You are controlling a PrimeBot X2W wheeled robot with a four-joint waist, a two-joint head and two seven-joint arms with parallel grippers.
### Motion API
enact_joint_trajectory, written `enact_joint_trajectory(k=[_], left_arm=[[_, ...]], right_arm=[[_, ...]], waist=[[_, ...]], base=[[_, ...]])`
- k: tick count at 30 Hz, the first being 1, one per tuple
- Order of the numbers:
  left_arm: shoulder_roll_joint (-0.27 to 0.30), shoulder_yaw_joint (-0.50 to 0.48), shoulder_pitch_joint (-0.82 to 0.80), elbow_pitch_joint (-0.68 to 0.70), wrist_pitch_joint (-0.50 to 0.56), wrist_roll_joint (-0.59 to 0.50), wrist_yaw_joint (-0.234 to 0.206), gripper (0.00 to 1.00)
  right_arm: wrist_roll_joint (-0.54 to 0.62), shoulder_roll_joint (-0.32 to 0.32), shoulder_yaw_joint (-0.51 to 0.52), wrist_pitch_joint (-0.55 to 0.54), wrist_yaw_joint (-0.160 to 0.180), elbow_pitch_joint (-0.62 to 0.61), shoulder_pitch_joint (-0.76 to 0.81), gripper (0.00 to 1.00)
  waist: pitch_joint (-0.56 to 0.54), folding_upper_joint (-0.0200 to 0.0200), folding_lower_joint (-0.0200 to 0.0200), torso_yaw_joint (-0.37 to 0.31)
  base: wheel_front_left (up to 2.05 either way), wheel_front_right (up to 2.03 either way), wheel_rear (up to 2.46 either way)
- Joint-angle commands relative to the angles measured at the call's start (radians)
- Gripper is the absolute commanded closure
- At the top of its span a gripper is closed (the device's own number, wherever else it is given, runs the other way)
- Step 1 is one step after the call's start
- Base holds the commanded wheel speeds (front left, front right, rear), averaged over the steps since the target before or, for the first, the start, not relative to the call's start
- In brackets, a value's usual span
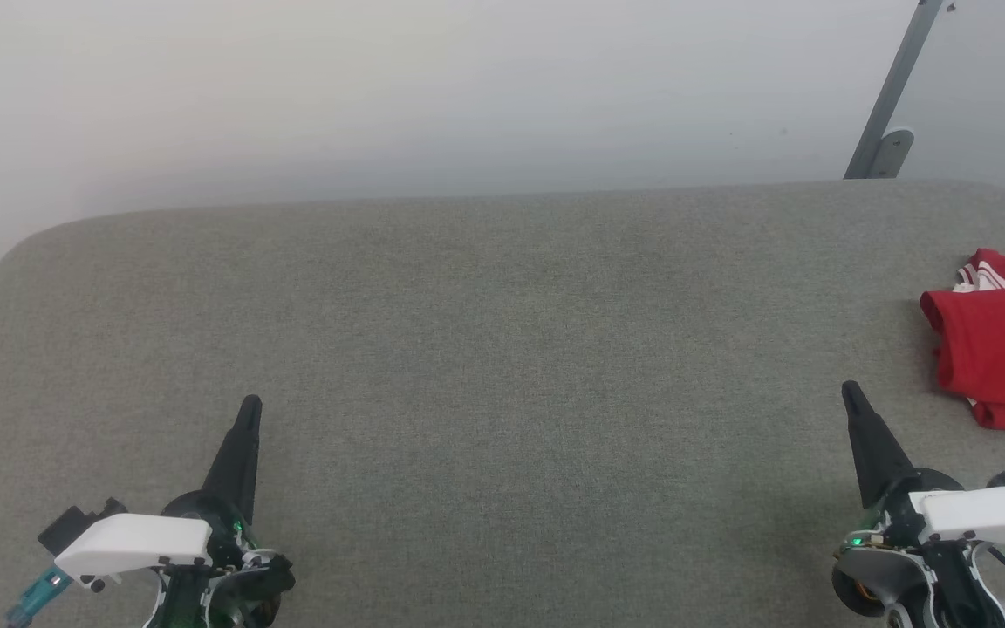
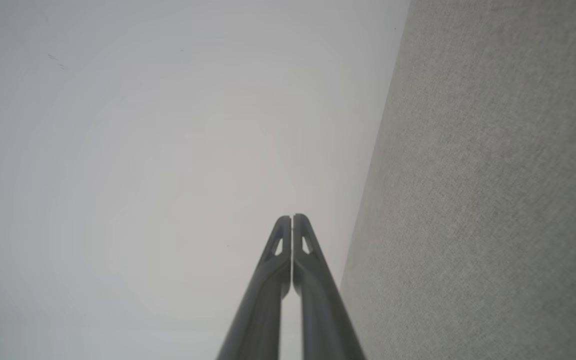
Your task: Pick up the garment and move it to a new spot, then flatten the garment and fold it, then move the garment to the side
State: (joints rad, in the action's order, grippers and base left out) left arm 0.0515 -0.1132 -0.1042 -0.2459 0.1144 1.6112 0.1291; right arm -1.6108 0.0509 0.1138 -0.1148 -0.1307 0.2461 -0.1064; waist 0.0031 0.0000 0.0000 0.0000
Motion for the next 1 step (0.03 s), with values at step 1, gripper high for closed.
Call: enact_joint_trajectory(k=[1], left_arm=[[-0.003,0.0,-0.011,0.001,0.003,0.003,0.003,1.0]], right_arm=[[-0.004,-0.004,0.001,-0.002,0.0,-0.003,-0.005,1.0]], waist=[[0.0,0.0,0.0,0.0]], base=[[0.0,0.0,0.0]])
